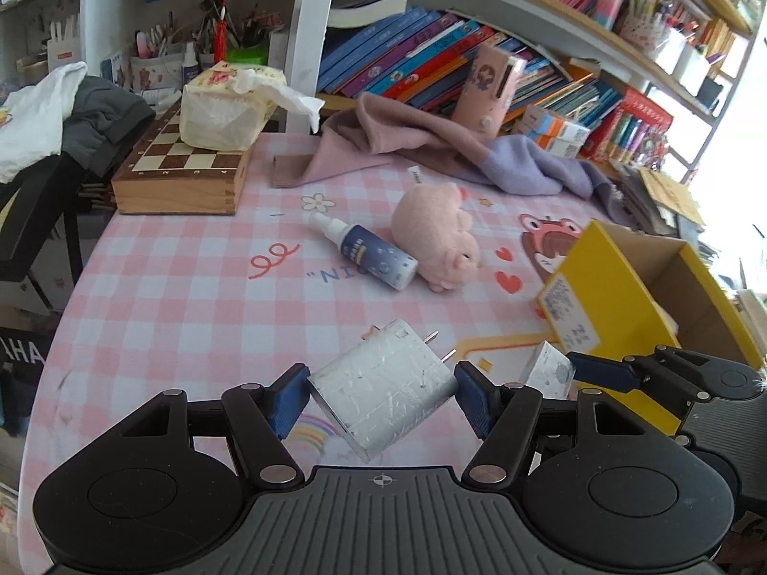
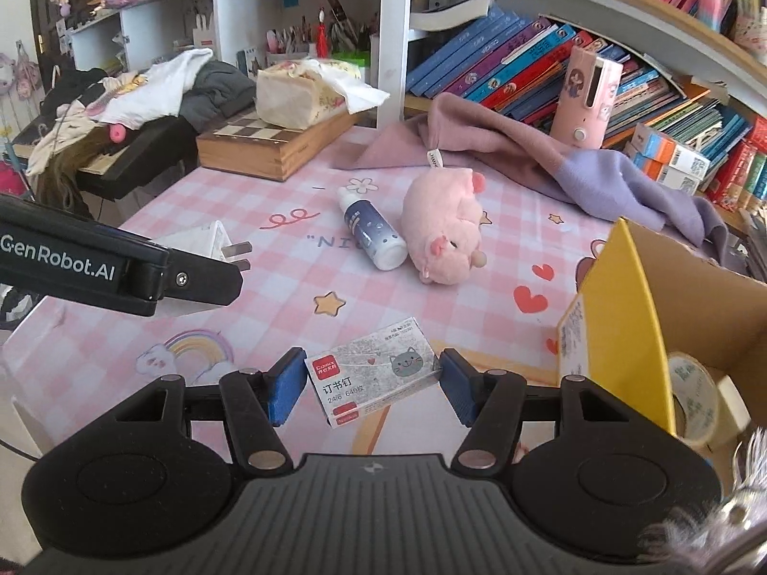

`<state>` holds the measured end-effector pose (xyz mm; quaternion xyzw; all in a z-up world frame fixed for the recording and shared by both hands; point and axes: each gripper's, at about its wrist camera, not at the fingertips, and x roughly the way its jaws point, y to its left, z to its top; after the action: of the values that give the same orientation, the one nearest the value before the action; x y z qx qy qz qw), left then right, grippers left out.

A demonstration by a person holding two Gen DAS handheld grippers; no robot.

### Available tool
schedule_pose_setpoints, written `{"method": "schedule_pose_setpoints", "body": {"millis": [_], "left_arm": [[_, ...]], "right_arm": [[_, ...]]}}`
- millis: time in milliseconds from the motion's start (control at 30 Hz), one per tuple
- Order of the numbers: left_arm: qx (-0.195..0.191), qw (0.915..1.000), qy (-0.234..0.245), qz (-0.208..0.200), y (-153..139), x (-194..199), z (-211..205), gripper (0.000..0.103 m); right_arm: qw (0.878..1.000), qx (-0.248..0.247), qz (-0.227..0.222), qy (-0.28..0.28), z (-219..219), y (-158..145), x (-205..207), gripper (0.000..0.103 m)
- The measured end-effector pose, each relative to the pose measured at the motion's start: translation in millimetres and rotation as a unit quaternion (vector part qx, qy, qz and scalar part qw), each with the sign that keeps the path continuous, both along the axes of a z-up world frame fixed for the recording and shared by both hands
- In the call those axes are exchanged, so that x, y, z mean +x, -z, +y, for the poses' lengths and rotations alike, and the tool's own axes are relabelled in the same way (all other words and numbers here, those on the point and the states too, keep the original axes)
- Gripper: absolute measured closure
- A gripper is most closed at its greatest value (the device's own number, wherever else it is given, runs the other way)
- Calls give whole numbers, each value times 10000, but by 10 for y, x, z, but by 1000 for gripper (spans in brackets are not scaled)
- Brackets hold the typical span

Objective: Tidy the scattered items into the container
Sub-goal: 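Lift the charger and staple box and carry both toward the yellow box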

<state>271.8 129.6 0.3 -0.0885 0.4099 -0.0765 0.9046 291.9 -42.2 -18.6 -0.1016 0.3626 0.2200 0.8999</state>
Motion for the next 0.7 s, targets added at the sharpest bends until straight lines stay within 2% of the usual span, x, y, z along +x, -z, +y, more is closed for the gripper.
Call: {"method": "schedule_pose_setpoints", "body": {"millis": [200, 333, 700], "left_arm": [[-176, 9998, 2, -105, -88, -360, 13, 37], [-445, 9990, -71, 11, -103, -661, 89, 37], [-539, 9982, -227, -133, -178, -1551, 109, 37]], "right_arm": [[9999, 62, -73, 71, -70, -116, -355, 44], [9999, 66, -108, 65, -90, -174, -642, 44], [9997, 126, -230, 11, -111, -277, -1512, 44]]}}
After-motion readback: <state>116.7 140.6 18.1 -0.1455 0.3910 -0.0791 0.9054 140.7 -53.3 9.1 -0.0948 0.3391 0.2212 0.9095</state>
